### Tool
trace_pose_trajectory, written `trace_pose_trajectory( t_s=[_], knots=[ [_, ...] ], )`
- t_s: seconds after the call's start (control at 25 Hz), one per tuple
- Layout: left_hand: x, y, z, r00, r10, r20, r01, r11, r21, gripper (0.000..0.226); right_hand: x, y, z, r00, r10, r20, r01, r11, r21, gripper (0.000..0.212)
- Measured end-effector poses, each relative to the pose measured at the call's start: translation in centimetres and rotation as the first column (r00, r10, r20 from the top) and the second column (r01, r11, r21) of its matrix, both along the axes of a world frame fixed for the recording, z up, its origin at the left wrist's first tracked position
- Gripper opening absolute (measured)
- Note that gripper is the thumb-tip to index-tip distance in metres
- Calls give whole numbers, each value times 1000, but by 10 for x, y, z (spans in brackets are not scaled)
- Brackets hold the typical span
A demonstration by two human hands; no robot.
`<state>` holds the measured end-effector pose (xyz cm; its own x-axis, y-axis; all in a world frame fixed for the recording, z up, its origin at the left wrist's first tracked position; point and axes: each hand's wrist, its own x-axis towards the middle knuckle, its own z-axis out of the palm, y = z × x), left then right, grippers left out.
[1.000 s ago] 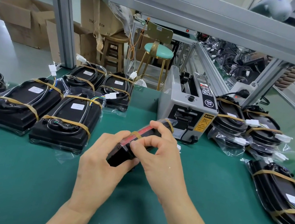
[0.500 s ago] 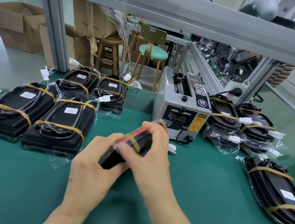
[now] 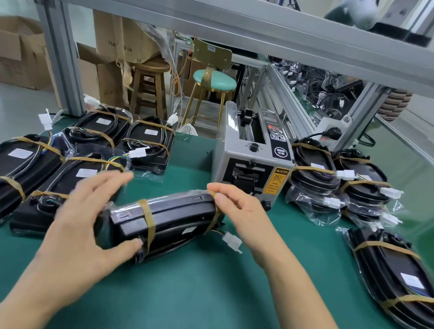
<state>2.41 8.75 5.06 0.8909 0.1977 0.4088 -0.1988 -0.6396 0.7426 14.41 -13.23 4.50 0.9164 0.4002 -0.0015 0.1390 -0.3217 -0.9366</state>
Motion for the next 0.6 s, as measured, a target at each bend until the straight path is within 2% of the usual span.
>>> trace_pose_trajectory(
  t_s=[0.08, 0.12, 0.2, 0.24, 0.32, 0.4, 0.48, 0.6],
  knots=[
    [7, -18, 16, 994, -41, 101, 2, 933, 359, 70, 3, 1, -3, 1000, -18, -22, 19, 999, 38, 24],
    [13, -29, 21, 992, -89, 93, 33, 874, 485, 65, 4, 1, -4, 999, -18, -34, 20, 998, 55, 24],
    [26, -48, 27, 994, -109, -20, 99, 794, 599, 52, 2, -1, -7, 998, -3, -64, 10, 995, 98, 21],
    [32, -55, 29, 993, -79, -88, 116, 801, 588, 47, 2, -2, -9, 997, -40, -72, 48, 992, 121, 18],
    [38, -58, 29, 992, -25, -127, 85, 864, 496, 41, 3, -8, -11, 952, -305, -42, 307, 942, 135, 15],
    [39, -58, 26, 994, -6, -110, 54, 896, 440, 38, 11, -14, -11, 802, -598, -1, 591, 792, 155, 27],
    [38, -60, 24, 996, 10, -92, 31, 901, 432, 36, 19, -13, -4, 721, -692, -33, 687, 708, 164, 30],
    [37, -63, 24, 994, 37, -100, 11, 897, 441, 35, 26, -2, 6, 687, -715, -132, 726, 666, 171, 24]
  ],
)
